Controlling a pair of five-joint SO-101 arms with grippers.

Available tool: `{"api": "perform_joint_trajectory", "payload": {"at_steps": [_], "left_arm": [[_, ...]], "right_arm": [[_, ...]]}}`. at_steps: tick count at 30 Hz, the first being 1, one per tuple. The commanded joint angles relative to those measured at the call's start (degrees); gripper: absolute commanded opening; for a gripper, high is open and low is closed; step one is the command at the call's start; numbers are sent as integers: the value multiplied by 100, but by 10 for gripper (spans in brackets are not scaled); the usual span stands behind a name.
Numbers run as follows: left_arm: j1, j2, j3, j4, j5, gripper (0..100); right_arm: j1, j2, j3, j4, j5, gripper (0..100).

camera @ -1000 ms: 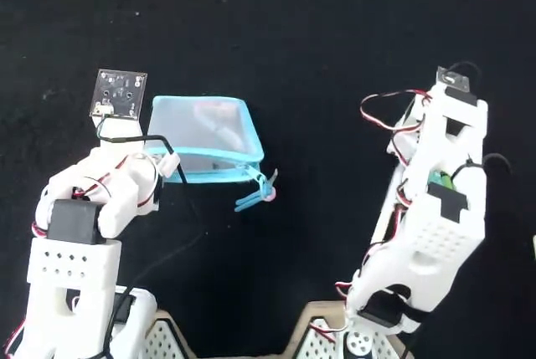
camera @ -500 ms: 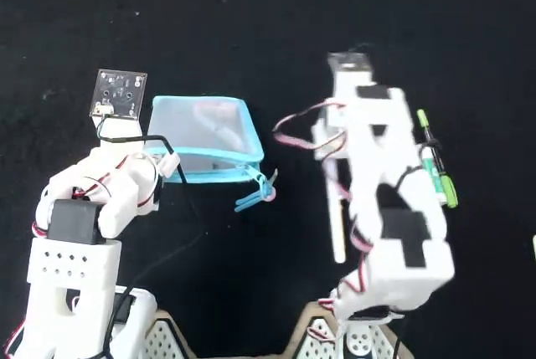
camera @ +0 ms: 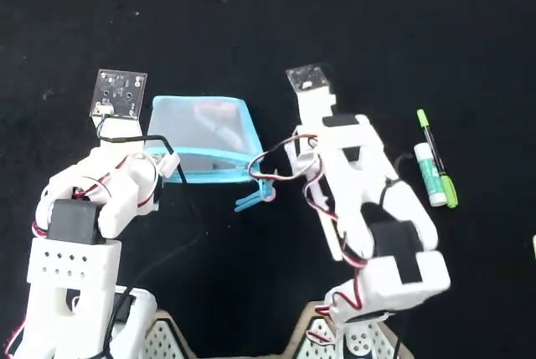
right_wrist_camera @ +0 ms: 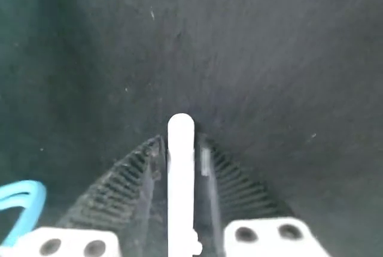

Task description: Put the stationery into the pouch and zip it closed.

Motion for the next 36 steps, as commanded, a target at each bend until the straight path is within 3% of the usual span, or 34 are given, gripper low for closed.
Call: {"api": "perform_joint_trajectory", "payload": {"at_steps": [1, 9, 13, 19, 26, 32, 36], "left_arm": [[-4, -53, -66, -105, 53, 30], [-4, -53, -66, -105, 53, 30], [-4, -53, -66, -105, 53, 30], [-4, -53, -66, -97, 53, 30], [-4, -53, -66, -105, 53, 30], [-4, -53, -66, -105, 53, 30], [-4, -53, -66, -105, 53, 30]], "right_arm": [[-53, 259, -796, 396, 53, 133], [-53, 1253, -1771, 668, 88, 113], [-44, 1455, -2070, 1090, 88, 5], [-35, 971, -2009, 1644, 97, 10], [-53, 673, -1640, 1574, 105, 13], [-62, 963, -1666, 1943, 88, 144], [-62, 1077, -1666, 1969, 62, 140]]}}
